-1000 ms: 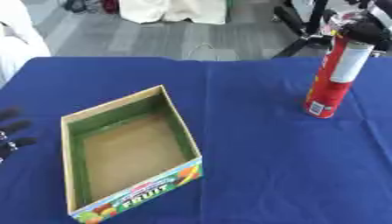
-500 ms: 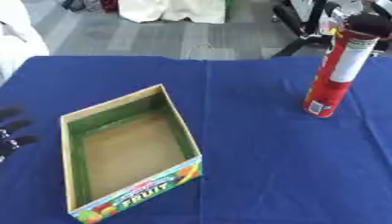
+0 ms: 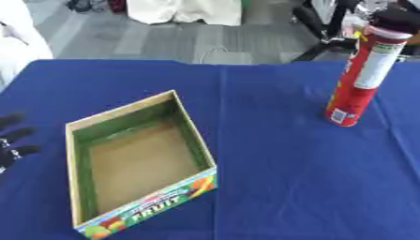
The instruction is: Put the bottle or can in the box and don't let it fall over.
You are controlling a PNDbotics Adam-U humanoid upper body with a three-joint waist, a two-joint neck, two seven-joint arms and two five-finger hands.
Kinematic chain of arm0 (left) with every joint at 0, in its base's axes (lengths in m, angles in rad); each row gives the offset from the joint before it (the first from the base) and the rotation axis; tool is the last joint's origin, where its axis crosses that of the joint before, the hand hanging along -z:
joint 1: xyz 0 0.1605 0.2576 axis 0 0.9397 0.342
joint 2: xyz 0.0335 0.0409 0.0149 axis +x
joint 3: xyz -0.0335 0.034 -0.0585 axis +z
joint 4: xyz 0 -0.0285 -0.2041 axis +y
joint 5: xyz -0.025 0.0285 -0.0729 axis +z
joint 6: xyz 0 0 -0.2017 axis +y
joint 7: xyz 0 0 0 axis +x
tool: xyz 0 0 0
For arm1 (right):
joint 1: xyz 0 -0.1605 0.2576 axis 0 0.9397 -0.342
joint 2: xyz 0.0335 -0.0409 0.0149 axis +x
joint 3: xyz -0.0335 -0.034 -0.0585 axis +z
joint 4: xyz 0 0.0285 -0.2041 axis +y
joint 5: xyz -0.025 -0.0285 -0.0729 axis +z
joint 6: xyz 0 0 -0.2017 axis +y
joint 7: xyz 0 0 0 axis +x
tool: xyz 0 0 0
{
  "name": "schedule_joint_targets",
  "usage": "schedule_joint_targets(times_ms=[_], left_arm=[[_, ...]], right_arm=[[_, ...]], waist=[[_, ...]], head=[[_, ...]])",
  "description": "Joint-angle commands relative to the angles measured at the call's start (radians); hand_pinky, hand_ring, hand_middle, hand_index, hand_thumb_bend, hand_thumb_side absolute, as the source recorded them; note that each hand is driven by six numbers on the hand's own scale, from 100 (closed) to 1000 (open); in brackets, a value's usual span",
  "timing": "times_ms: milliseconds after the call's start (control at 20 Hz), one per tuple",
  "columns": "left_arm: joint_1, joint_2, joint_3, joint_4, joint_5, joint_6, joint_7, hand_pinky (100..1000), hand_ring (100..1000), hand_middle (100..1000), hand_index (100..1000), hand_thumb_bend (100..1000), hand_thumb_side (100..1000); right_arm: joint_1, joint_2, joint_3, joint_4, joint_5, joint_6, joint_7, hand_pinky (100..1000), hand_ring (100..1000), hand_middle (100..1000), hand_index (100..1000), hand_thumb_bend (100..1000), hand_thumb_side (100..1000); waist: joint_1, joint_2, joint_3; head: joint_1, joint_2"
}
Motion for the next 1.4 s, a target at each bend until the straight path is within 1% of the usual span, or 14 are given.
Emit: schedule_joint_targets(times_ms=[50, 650, 750, 850, 900, 950, 1400], left_arm=[[-0.006, 0.023, 0.006, -0.014, 0.003, 0.001, -0.001, 711, 830, 844, 768, 198, 921], [-0.006, 0.022, 0.007, -0.014, 0.005, 0.000, 0.000, 711, 830, 844, 768, 198, 920], [-0.006, 0.021, 0.007, -0.014, 0.005, 0.000, 0.000, 710, 829, 844, 768, 198, 920], [-0.006, 0.021, 0.007, -0.013, 0.006, 0.001, 0.000, 710, 829, 844, 768, 198, 921], [-0.006, 0.020, 0.006, -0.013, 0.006, 0.001, 0.000, 710, 829, 844, 768, 198, 921], [-0.005, 0.020, 0.007, -0.013, 0.006, 0.001, 0.000, 710, 829, 844, 767, 198, 921], [-0.006, 0.018, 0.007, -0.013, 0.005, 0.002, 0.001, 709, 828, 844, 767, 199, 922]], right_arm=[[-0.008, -0.025, -0.007, -0.005, 0.003, -0.002, 0.005, 913, 926, 899, 958, 295, 1000], [0.021, -0.014, -0.006, 0.001, -0.008, -0.004, 0.003, 913, 924, 897, 957, 295, 1000], [0.029, -0.009, -0.004, 0.005, -0.012, -0.006, 0.002, 872, 885, 864, 932, 382, 1000], [0.039, -0.005, -0.002, 0.011, -0.016, -0.014, 0.001, 861, 874, 858, 926, 420, 1000], [0.041, -0.004, -0.001, 0.014, -0.016, -0.017, 0.000, 861, 874, 858, 926, 420, 1000], [0.043, -0.003, 0.002, 0.017, -0.015, -0.021, 0.002, 852, 862, 848, 916, 454, 1000], [0.052, 0.003, 0.007, 0.029, -0.007, -0.037, 0.026, 836, 851, 851, 906, 520, 1000]], waist=[[0.002, -0.019, 0.000], [0.006, -0.020, 0.001], [0.007, -0.020, 0.001], [0.007, -0.020, 0.002], [0.007, -0.019, 0.002], [0.007, -0.019, 0.003], [0.005, -0.013, 0.005]], head=[[0.001, -0.002], [0.000, -0.005], [0.001, -0.008], [0.001, -0.010], [0.001, -0.010], [0.001, -0.011], [0.004, -0.015]])
